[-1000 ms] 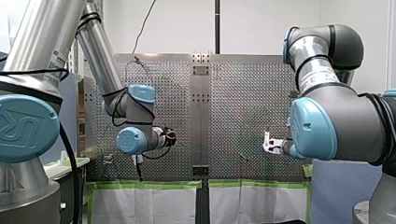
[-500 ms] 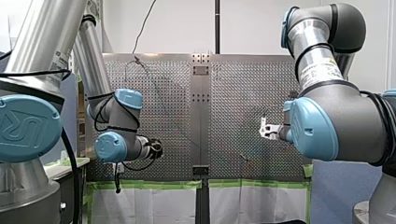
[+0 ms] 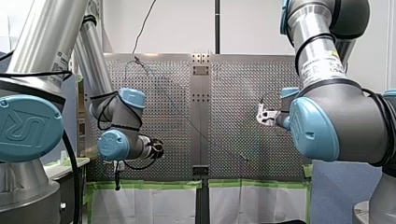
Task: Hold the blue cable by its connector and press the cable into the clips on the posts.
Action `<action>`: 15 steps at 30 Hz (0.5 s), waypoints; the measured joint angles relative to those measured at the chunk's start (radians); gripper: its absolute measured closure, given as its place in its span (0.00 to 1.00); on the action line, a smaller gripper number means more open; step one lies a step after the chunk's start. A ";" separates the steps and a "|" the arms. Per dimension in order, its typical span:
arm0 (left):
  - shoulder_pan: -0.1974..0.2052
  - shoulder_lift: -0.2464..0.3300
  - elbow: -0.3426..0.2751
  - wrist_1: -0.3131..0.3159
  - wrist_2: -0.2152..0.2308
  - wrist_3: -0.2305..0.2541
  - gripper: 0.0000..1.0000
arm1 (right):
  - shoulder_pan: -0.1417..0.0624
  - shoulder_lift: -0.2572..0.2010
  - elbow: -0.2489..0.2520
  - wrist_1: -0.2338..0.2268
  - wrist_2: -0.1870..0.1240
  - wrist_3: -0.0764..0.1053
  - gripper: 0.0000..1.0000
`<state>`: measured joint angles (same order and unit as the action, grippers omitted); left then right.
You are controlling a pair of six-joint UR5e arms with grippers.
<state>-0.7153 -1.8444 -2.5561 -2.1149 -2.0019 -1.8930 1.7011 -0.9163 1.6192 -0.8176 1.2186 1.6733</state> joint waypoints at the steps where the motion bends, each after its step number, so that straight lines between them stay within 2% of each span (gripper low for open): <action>1: 0.000 0.000 0.001 -0.003 0.000 0.001 0.00 | 0.002 -0.005 0.000 -0.001 -0.001 0.000 1.00; 15: -0.001 0.000 0.002 -0.008 -0.001 0.002 0.00 | 0.007 -0.016 0.000 -0.002 -0.002 0.001 1.00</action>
<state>-0.7167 -1.8443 -2.5537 -2.1232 -2.0026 -1.8914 1.7081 -0.9324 1.6193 -0.8193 1.2166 1.6738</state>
